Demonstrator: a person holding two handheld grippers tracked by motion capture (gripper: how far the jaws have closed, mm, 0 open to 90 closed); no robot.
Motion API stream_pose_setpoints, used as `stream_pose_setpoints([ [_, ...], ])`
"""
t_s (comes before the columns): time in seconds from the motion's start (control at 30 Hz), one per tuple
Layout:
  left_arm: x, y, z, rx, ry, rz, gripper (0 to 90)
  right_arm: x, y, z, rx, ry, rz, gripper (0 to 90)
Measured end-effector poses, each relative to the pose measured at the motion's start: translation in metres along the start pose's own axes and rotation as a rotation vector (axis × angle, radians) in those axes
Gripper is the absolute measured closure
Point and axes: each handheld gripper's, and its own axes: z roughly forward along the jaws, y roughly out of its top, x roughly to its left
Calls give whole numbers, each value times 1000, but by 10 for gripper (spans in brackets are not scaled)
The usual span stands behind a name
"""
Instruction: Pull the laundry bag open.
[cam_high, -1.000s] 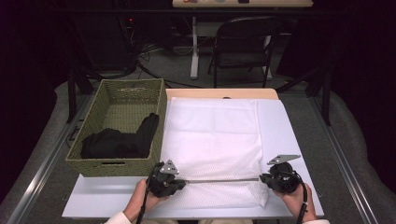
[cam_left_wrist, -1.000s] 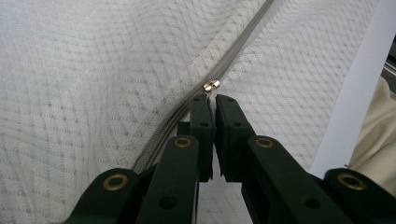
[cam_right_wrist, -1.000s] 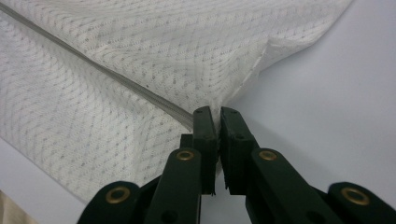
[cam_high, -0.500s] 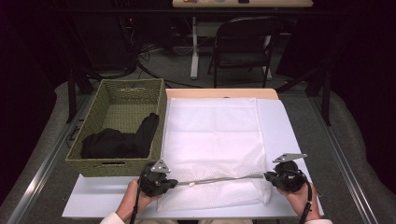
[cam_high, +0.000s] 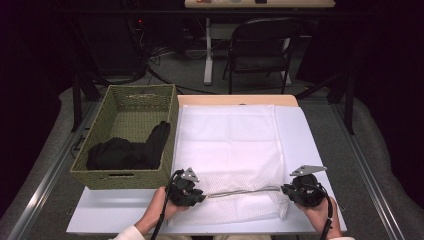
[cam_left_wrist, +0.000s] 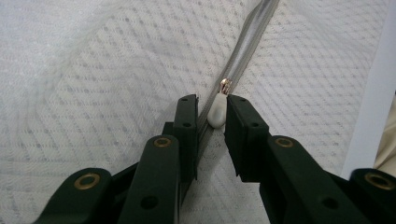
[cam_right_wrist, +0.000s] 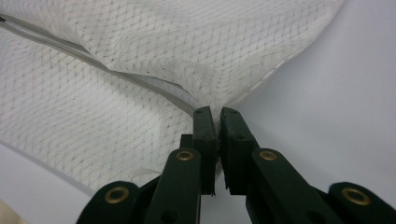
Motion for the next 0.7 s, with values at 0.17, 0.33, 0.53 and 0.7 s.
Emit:
stream_pose_setpoints([
  [0.17, -10, 5, 7, 40, 16, 58, 792, 2, 0, -2, -9, -4, -5, 854],
  [0.33, -10, 6, 7, 51, 18, 46, 807, 3, -2, -2, -11, -6, -3, 852],
  [0.53, -13, 5, 7, 37, 43, 63, 826, 4, -2, -4, -18, -16, 2, 852],
  [0.7, -18, 4, 7, 38, 71, 102, 831, 3, -3, -5, -24, -16, 8, 851],
])
